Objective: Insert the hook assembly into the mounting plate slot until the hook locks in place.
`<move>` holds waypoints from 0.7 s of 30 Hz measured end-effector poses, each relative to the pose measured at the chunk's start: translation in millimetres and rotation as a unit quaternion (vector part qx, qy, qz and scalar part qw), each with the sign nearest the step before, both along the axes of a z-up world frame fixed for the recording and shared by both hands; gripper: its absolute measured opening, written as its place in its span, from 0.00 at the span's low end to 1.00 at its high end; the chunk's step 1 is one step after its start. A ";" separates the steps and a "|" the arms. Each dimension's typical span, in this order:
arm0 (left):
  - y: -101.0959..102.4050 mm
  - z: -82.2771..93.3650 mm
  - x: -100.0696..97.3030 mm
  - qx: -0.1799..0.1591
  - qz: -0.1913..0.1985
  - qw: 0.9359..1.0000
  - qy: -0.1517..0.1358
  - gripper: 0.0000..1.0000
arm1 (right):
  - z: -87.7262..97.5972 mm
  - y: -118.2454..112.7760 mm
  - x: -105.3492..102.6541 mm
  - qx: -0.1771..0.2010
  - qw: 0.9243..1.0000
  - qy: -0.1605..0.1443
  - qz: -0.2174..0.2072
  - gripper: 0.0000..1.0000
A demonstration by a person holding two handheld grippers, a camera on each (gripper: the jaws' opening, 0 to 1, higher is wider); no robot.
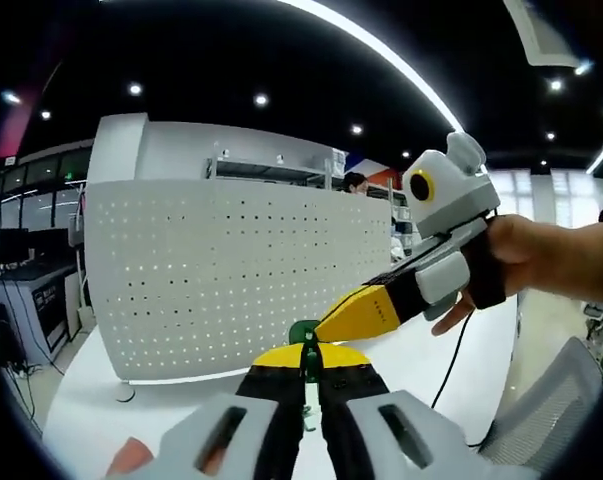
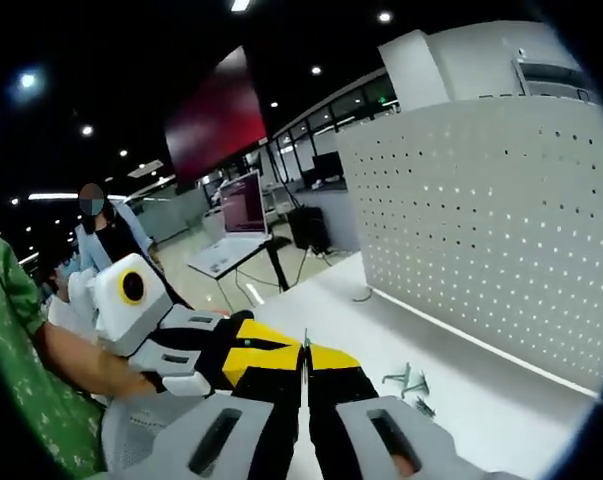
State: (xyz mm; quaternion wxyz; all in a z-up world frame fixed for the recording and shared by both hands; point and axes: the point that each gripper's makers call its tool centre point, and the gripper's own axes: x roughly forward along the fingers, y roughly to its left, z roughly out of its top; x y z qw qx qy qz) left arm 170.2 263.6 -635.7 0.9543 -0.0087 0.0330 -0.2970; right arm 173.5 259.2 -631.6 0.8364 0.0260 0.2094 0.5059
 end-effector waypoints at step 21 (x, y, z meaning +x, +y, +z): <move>2.9 10.8 1.3 -0.001 0.017 1.000 -0.022 0.04 | 11.6 2.2 3.2 0.047 0.999 -0.001 -0.025 0.00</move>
